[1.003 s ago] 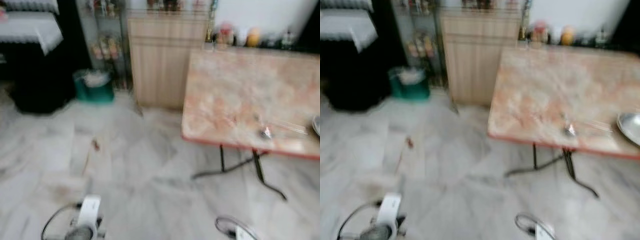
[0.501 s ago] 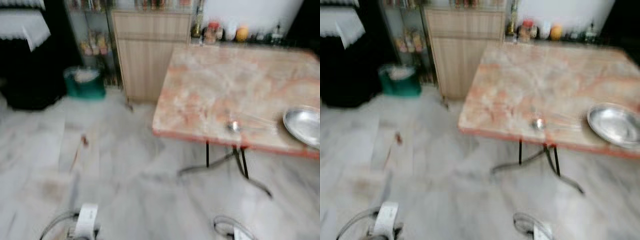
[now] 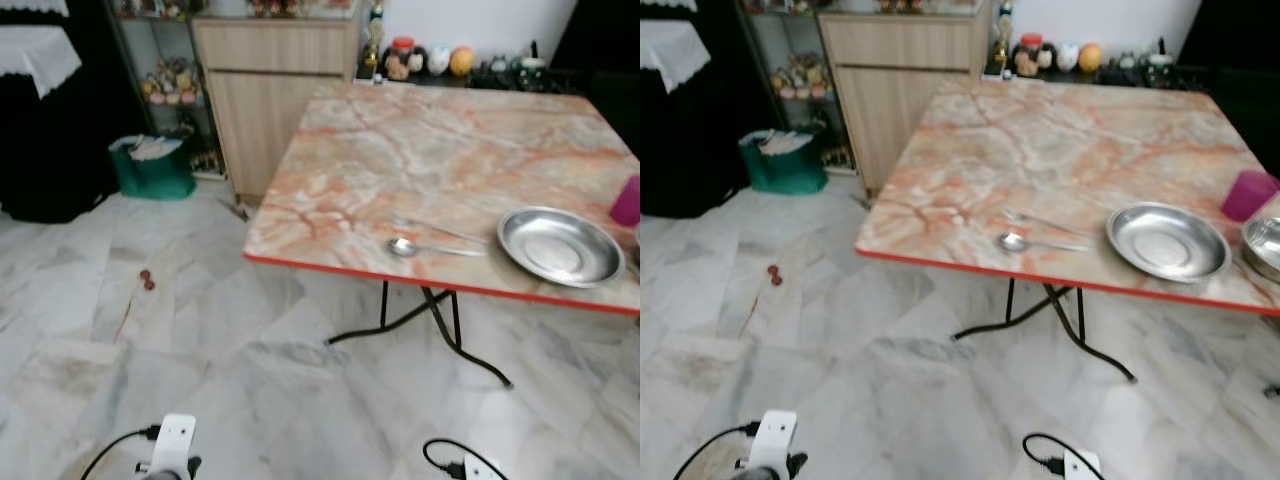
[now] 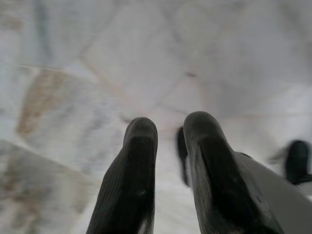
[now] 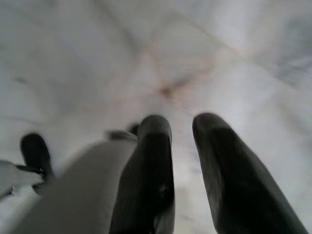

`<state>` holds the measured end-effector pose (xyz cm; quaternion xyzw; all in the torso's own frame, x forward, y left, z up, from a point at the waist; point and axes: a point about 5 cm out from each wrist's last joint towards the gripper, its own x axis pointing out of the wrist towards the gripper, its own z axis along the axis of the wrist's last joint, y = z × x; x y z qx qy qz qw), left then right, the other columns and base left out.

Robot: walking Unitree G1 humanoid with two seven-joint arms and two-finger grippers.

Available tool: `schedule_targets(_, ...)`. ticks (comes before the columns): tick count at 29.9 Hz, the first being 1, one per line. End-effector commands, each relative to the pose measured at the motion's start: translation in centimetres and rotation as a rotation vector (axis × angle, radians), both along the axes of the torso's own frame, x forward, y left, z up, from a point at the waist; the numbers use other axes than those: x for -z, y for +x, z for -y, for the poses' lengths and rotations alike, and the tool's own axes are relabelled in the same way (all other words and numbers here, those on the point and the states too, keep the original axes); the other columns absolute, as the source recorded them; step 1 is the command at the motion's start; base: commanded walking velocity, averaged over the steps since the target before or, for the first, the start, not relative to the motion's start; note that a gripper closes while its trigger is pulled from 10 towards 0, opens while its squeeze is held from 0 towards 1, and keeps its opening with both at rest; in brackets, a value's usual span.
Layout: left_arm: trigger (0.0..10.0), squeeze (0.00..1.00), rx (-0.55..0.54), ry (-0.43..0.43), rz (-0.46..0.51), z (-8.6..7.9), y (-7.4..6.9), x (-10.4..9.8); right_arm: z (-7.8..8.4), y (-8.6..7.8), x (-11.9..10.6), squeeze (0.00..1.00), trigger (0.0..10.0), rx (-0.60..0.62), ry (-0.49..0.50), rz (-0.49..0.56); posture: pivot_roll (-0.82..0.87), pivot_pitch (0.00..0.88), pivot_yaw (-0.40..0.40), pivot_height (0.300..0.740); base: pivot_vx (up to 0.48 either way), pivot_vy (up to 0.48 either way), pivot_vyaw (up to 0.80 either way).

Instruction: Setting the table

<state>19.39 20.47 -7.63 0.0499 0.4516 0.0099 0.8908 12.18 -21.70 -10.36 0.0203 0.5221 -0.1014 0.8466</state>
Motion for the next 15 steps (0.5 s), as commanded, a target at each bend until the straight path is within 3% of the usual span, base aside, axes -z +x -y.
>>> schedule_targets(1, 10.0, 0.0, 0.009, 0.03, -0.018, -0.91, -0.35, 0.02, -0.42, 0.66, -0.13, 0.0, 10.0, -0.004, 0.007, 0.018, 0.08, 0.0, -0.005, 0.74, 0.0, -0.285, 0.0)
schedule_targets(8, 10.0, 0.0, 0.018, 0.034, -0.02, -0.93, -0.41, 0.05, -0.45, 0.54, -0.09, 0.0, 10.0, 0.004, 0.015, 0.018, 0.08, 0.0, -0.007, 0.74, 0.0, -0.288, 0.0)
schedule_targets(15, 10.0, 0.0, 0.0, 0.024, -0.009, -0.87, -0.05, -0.12, -0.38, 0.8, -0.19, 0.0, 10.0, -0.003, 0.011, 0.024, 0.08, 0.0, -0.01, 0.74, 0.0, -0.286, -0.71)
